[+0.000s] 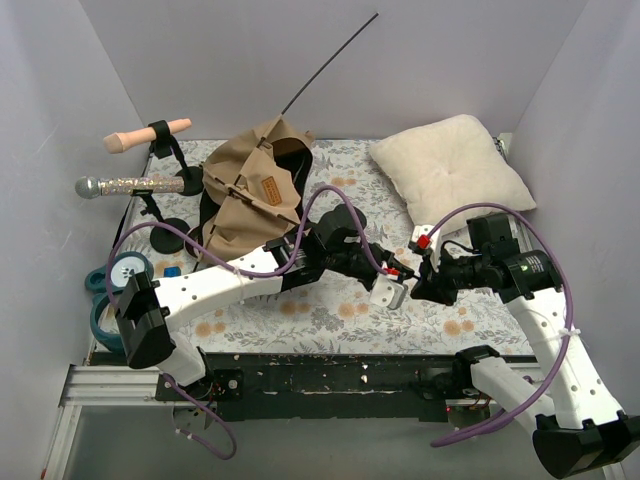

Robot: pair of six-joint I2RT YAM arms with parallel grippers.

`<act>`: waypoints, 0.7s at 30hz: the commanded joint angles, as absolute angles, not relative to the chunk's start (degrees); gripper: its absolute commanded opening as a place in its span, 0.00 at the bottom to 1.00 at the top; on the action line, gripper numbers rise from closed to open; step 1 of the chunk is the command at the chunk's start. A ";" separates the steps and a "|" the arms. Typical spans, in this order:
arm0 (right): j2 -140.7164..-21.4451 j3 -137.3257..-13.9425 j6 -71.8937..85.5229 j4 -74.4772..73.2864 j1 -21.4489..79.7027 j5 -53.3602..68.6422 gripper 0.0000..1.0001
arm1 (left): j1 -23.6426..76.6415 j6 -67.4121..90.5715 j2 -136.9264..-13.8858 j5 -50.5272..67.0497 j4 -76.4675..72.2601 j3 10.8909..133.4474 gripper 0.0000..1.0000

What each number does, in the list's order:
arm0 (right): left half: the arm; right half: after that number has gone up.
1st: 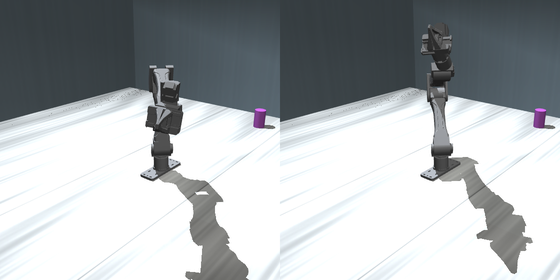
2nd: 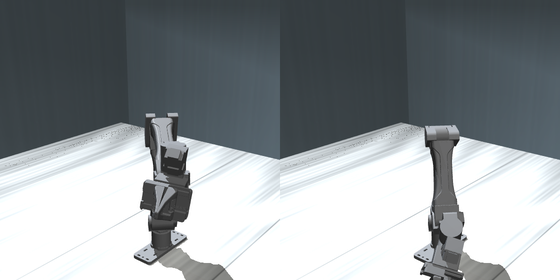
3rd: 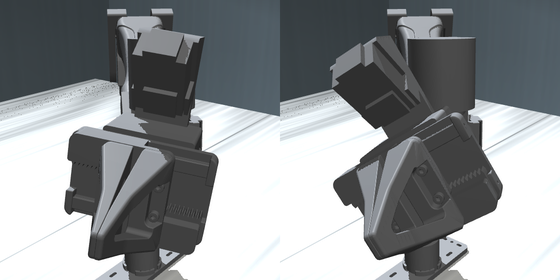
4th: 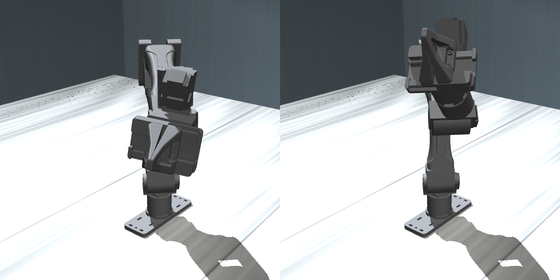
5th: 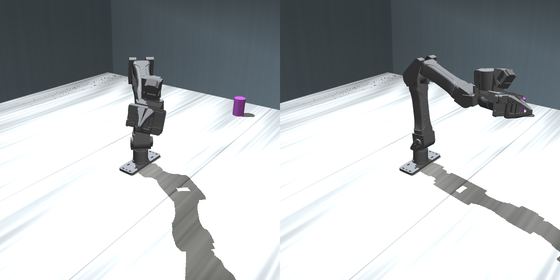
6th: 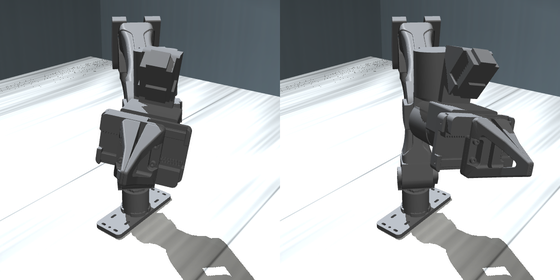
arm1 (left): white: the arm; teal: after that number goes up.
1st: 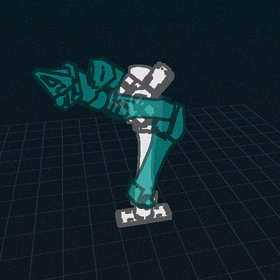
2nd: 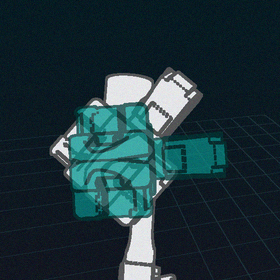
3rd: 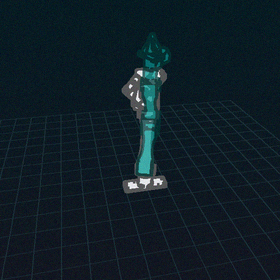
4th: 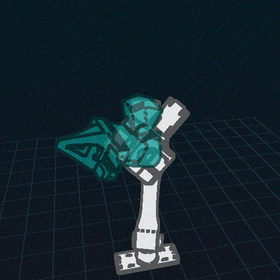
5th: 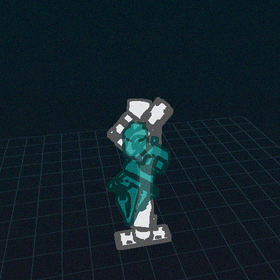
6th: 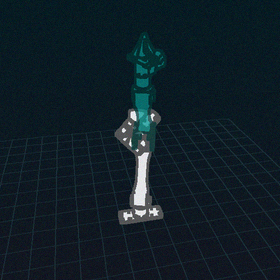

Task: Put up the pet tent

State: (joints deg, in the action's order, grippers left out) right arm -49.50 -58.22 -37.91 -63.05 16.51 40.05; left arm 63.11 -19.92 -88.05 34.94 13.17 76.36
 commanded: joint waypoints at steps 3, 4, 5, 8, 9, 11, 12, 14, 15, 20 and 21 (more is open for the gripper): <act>-49.57 -61.78 -38.31 -60.37 16.26 43.34 0.16 | 62.76 -22.49 -86.14 34.10 18.70 76.46 0.00; -49.40 -62.05 -38.93 -61.60 16.26 42.55 0.20 | 62.14 -23.46 -85.44 34.28 20.37 76.46 0.00; -49.22 -62.22 -39.63 -62.83 16.26 41.93 0.22 | 61.44 -24.08 -84.65 34.36 21.96 76.29 0.00; -47.90 -61.88 -40.95 -65.12 16.26 40.61 0.24 | 60.12 -25.49 -82.27 34.19 23.99 74.80 0.00; -47.47 -61.88 -41.57 -65.65 16.26 40.52 0.24 | 59.86 -25.75 -81.83 34.10 24.34 74.36 0.00; -47.29 -61.70 -42.36 -66.70 16.26 40.17 0.24 | 59.59 -25.84 -81.30 33.66 25.13 74.27 0.00; -47.29 -61.61 -42.80 -67.32 16.17 39.99 0.24 | 59.50 -25.84 -81.12 33.49 25.22 74.27 0.00; -47.64 -61.00 -43.59 -68.02 16.17 39.47 0.23 | 59.41 -25.32 -80.95 33.31 25.05 74.27 0.00; -47.72 -60.74 -44.12 -67.94 16.26 39.03 0.20 | 59.41 -25.05 -80.95 33.31 24.79 74.35 0.00; -48.51 -60.91 -44.74 -67.06 16.26 40.07 0.01 | 59.50 -24.26 -80.77 33.40 24.79 74.53 0.00; -48.60 -61.00 -44.65 -66.63 16.26 40.77 0.01 | 59.41 -24.17 -80.77 33.66 24.18 74.36 0.00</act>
State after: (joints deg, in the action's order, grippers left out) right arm -48.05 -59.53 -43.44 -66.76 16.51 39.75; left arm 60.34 -24.60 -83.88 34.94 22.76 74.61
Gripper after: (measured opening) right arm 0.059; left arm 0.048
